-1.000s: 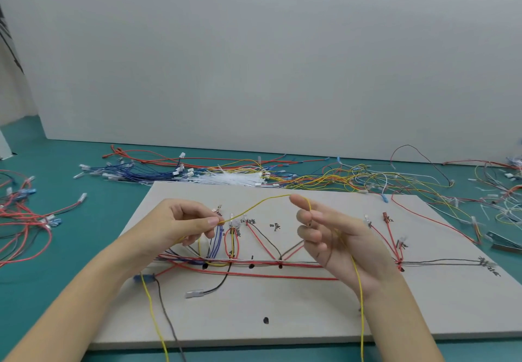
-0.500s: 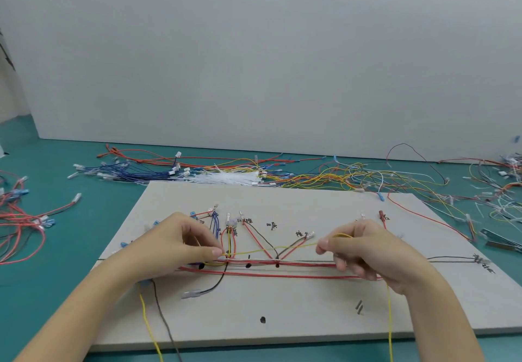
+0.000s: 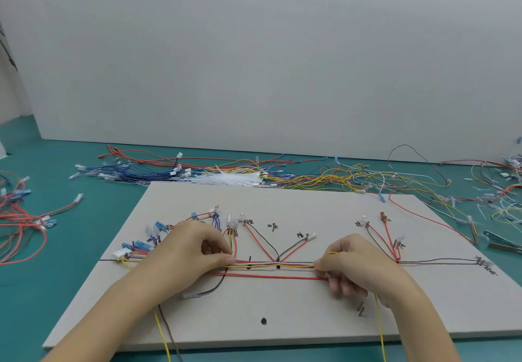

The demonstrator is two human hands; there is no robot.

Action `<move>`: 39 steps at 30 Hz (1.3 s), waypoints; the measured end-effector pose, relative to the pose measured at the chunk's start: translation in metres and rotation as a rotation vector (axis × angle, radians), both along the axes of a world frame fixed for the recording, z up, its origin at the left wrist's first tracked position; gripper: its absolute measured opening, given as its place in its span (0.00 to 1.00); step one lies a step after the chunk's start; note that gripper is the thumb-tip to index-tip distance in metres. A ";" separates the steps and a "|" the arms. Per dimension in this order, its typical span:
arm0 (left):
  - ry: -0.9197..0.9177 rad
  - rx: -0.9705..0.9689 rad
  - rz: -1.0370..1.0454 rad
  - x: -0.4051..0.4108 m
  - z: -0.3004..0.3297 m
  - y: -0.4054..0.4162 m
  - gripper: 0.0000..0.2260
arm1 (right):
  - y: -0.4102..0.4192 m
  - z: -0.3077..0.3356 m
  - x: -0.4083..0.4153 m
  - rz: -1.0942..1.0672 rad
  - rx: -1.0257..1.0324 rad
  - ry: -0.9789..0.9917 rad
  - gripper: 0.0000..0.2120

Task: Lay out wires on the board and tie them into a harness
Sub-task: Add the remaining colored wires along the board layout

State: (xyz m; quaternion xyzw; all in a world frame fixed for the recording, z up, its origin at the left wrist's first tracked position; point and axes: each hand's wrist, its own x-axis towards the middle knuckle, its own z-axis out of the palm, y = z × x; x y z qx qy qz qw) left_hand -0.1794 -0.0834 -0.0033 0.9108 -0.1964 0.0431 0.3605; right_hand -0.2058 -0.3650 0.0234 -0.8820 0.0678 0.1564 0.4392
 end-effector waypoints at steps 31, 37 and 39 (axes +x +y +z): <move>0.203 0.038 0.509 -0.011 -0.001 0.134 0.06 | 0.007 -0.013 0.008 -0.045 -0.052 -0.021 0.08; 0.249 0.033 0.512 -0.010 0.003 0.132 0.10 | 0.006 -0.014 0.008 -0.056 -0.036 -0.023 0.08; 0.250 0.116 0.501 -0.009 0.005 0.131 0.12 | 0.006 -0.014 0.008 -0.060 -0.025 -0.021 0.08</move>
